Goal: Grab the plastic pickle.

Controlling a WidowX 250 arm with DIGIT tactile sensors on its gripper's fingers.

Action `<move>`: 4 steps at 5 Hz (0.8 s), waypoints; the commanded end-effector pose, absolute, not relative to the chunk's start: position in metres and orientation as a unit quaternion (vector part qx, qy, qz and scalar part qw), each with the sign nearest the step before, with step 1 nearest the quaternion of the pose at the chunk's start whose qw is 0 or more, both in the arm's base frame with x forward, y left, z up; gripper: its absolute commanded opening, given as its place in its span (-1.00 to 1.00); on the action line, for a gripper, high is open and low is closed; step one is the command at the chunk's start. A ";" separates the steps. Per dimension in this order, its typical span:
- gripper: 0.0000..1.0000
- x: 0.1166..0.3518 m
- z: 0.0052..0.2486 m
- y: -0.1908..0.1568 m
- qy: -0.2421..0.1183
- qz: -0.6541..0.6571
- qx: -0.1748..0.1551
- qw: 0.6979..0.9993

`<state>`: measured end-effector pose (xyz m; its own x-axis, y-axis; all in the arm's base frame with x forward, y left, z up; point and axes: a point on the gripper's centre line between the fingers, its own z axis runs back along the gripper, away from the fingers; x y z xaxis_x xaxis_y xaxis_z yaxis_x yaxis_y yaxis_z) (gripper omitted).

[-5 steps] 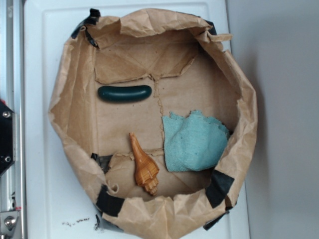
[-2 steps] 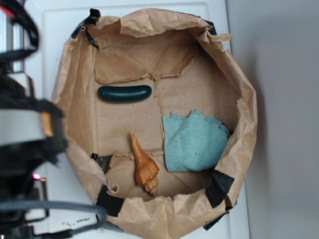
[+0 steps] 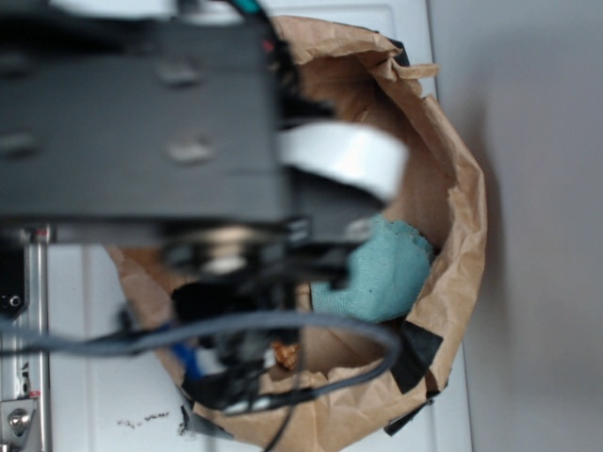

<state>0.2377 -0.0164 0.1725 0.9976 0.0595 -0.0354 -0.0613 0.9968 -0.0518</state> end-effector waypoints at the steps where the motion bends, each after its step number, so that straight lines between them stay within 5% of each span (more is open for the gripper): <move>1: 1.00 0.273 0.183 0.001 -0.029 0.075 -0.021 0.997; 3: 1.00 0.273 0.183 0.001 -0.029 0.075 -0.021 0.997; 4: 1.00 0.287 0.151 0.018 -0.028 0.063 -0.030 0.997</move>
